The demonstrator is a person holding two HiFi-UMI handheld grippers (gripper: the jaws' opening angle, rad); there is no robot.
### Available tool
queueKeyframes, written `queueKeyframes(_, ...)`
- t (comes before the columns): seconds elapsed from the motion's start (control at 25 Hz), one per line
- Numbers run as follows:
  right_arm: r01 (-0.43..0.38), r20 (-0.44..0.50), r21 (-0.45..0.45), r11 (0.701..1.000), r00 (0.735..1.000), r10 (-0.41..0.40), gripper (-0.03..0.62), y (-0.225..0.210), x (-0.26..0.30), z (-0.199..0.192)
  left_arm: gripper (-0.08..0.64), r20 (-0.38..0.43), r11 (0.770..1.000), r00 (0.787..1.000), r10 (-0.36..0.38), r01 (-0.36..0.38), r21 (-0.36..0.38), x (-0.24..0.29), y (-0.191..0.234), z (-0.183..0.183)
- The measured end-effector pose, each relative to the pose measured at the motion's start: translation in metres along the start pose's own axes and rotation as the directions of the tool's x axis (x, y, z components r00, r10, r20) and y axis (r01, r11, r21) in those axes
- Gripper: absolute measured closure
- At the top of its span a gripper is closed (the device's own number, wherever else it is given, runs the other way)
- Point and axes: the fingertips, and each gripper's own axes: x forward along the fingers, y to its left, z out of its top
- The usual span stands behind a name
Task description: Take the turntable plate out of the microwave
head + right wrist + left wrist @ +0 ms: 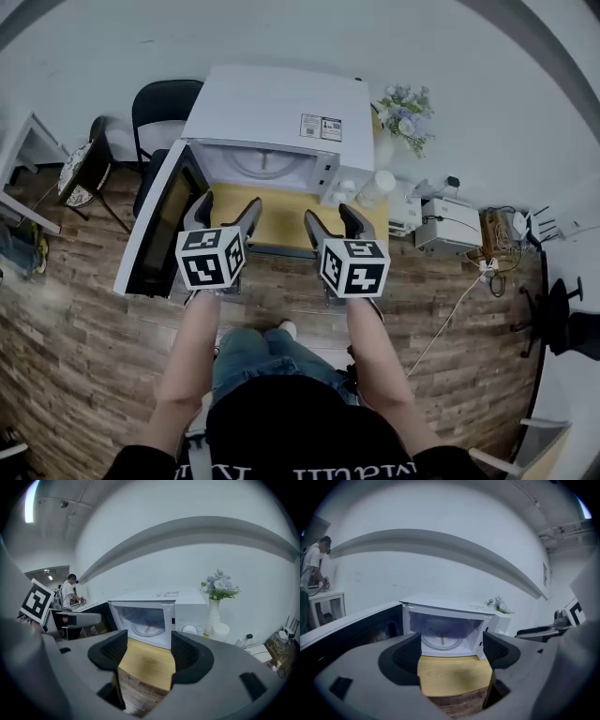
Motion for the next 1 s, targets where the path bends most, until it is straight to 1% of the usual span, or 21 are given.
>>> queueKeyframes(0.12, -0.026, -0.03, -0.026, 0.999, 0.999, 0.025, 0.29, 0.001, 0.017, -0.008, 0.143, -0.004, 0.999, 0.999, 0.037, -0.037, -0.01, 0.01, 0.008, -0.006)
queueKeyframes(0.28, -0.07, -0.041, -0.015, 0.997, 0.997, 0.069, 0.29, 0.009, 0.038, -0.015, 0.145, -0.034, 0.998, 0.999, 0.031, -0.033, -0.055, 0.026, 0.014, -0.018)
queueKeyframes(0.36, -0.087, -0.037, -0.003, 0.996, 0.996, 0.087, 0.29, 0.014, 0.05, -0.016, 0.146, -0.05, 0.998, 0.998, 0.032, -0.035, -0.059, 0.036, 0.02, -0.022)
queueKeyframes(0.44, -0.102, -0.039, 0.014, 0.995, 0.994, 0.102, 0.29, 0.017, 0.063, -0.017, 0.146, -0.064, 0.998, 0.998, 0.019, -0.023, -0.057, 0.049, 0.025, -0.026)
queueKeyframes(0.48, -0.107, -0.041, 0.024, 0.994, 0.993, 0.108, 0.29, 0.018, 0.071, -0.018, 0.146, -0.069, 0.998, 0.998, 0.009, -0.014, -0.069, 0.055, 0.027, -0.028)
queueKeyframes(0.64, -0.115, -0.047, 0.074, 0.991, 0.992, 0.118, 0.29, 0.022, 0.1, -0.024, 0.146, -0.09, 0.986, 0.995, -0.032, 0.016, -0.167, 0.079, 0.043, -0.041)
queueKeyframes(0.72, -0.117, -0.042, 0.105, 0.988, 0.992, 0.122, 0.29, 0.024, 0.117, -0.026, 0.146, -0.093, 0.979, 0.994, -0.057, 0.037, -0.202, 0.091, 0.05, -0.046)
queueKeyframes(0.8, -0.121, -0.035, 0.156, 0.98, 0.991, 0.128, 0.293, 0.024, 0.134, -0.028, 0.146, -0.089, 0.971, 0.993, -0.075, 0.052, -0.235, 0.104, 0.058, -0.051)
queueKeyframes(0.92, -0.121, -0.028, 0.249, 0.961, 0.991, 0.132, 0.293, 0.023, 0.155, -0.032, 0.146, -0.085, 0.95, 0.992, -0.095, 0.065, -0.306, 0.121, 0.071, -0.058)
queueKeyframes(1.0, -0.113, -0.026, 0.287, 0.951, 0.992, 0.126, 0.293, 0.021, 0.167, -0.036, 0.146, -0.086, 0.935, 0.99, -0.114, 0.077, -0.347, 0.132, 0.075, -0.062)
